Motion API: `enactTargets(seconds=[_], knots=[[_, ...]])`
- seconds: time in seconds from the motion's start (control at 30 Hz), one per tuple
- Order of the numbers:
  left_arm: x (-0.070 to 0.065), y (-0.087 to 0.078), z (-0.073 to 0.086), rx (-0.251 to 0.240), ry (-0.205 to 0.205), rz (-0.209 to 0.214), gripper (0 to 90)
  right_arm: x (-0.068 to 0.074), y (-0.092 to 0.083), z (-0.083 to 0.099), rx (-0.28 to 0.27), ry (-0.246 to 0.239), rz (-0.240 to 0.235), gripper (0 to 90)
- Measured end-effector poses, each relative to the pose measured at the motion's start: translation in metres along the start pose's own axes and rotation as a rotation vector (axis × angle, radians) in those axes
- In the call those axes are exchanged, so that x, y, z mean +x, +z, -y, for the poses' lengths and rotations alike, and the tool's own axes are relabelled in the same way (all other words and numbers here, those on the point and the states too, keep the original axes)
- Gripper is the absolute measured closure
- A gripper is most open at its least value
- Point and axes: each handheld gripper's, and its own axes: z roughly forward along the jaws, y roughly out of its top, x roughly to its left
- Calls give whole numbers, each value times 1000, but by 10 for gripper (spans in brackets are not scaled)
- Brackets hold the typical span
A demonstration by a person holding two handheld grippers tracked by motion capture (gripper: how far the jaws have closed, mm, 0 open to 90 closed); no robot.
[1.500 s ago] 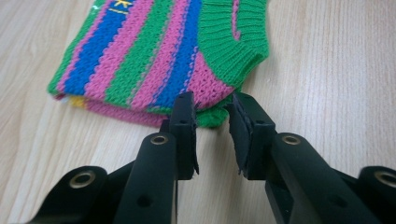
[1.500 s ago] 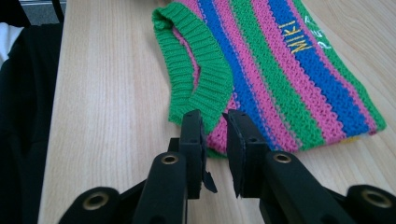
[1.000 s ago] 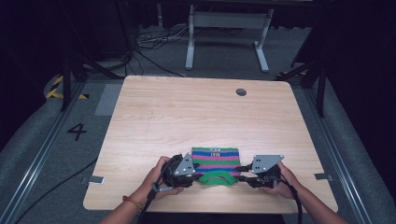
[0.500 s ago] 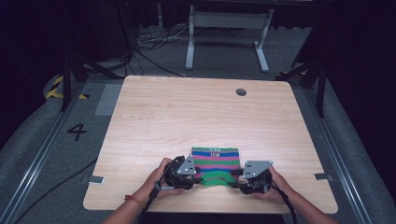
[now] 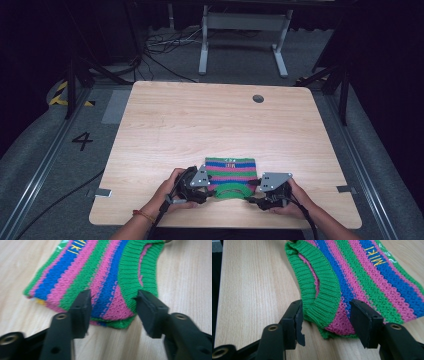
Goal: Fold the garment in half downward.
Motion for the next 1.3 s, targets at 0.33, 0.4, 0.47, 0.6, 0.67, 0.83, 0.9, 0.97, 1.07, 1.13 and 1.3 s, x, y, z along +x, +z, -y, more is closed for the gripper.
enactTargets(seconds=[0.33,0.4,0.47,0.6,0.67,0.83,0.9,0.97,1.07,1.13,1.3], knots=[[5,-21,3,32,-27,-62,270,-6,-16,-1,-2,27,64,340],[6,-24,4,33,-27,-62,262,-10,-23,4,13,49,95,315],[9,-31,8,41,-30,-76,258,-12,-26,7,25,53,108,312],[12,-39,19,78,-35,-95,255,-17,-41,17,32,87,142,302],[12,-43,26,87,-43,-99,251,-18,-47,23,31,94,161,301],[15,-52,43,103,-59,-121,249,-22,-61,35,40,117,195,300],[16,-56,48,112,-44,-140,248,-23,-64,40,40,127,204,299],[17,-58,51,121,-38,-147,247,-24,-67,43,38,139,202,299],[20,-66,60,121,-58,-147,244,-27,-74,53,48,159,226,298],[21,-69,64,117,-70,-147,242,-27,-76,55,50,162,235,297],[23,-79,76,120,-93,-157,239,-30,-88,71,64,192,269,296]])
